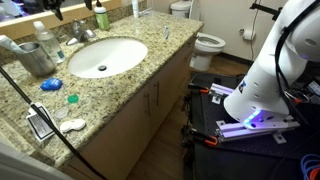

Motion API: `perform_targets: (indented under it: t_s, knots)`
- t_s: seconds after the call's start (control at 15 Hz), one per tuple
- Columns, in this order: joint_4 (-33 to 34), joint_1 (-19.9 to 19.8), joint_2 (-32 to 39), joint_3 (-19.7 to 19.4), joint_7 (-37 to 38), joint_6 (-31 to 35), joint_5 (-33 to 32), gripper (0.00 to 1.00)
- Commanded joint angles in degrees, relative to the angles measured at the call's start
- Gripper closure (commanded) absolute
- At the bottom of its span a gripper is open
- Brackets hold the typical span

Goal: Remove the toothpaste from the silver cup and put it on the right side of the counter

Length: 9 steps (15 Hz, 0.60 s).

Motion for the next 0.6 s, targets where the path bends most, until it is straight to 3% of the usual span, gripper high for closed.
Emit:
perform_targets:
  t_s: [0.0, 0.2, 0.33, 0.4, 0.53]
  knots:
    - [14.1, 8.4, 8.3, -5.3, 2.9, -15.4, 5.3, 0.00]
    - [25.1, 14.5, 13.2, -9.2, 2.1, -24.7, 16.4, 0.00]
    - [32.4, 18.3, 18.1, -12.1, 9.1, -25.0, 18.0, 0.00]
    - [24.4, 18.9, 12.1, -13.3, 5.0, -22.6, 16.9, 0.00]
    - [29.2, 20.7, 15.5, -14.5, 7.8, -23.2, 17.6, 0.00]
